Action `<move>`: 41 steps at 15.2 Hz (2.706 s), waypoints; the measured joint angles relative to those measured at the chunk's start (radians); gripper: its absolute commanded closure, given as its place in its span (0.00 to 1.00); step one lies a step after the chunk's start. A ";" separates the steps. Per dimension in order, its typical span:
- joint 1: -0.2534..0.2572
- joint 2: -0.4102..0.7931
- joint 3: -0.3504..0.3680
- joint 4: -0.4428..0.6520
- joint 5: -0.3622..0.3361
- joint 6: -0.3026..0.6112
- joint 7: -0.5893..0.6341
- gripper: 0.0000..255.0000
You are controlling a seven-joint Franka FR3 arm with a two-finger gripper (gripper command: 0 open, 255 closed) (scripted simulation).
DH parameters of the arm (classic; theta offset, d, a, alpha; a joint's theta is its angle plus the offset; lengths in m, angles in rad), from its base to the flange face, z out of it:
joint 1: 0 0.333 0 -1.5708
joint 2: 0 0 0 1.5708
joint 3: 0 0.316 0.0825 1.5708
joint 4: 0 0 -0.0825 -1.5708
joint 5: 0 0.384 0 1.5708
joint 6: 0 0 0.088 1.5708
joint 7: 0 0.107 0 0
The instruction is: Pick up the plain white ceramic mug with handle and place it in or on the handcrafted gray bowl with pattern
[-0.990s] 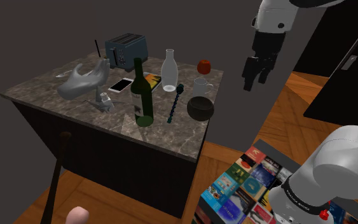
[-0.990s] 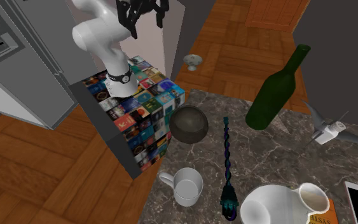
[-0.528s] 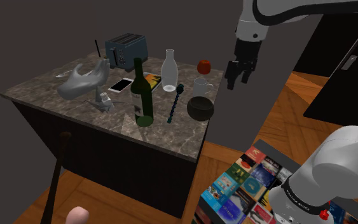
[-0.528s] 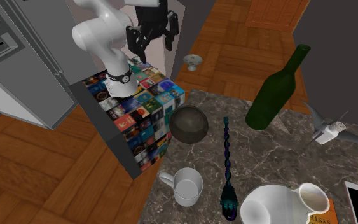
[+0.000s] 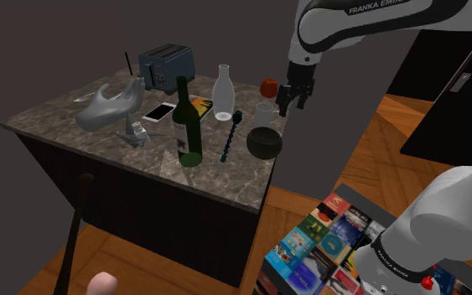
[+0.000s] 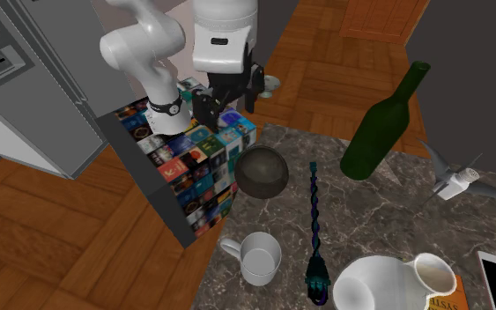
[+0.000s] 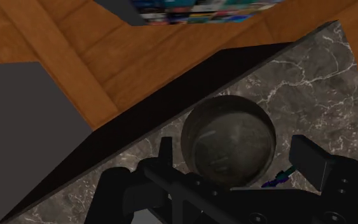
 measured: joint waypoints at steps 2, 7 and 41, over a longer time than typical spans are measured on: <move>-0.005 0.071 -0.006 0.045 -0.004 0.038 -0.008 0.00; -0.020 0.246 -0.024 0.158 -0.011 0.126 -0.034 0.00; -0.051 0.692 -0.044 0.490 0.001 0.302 -0.076 1.00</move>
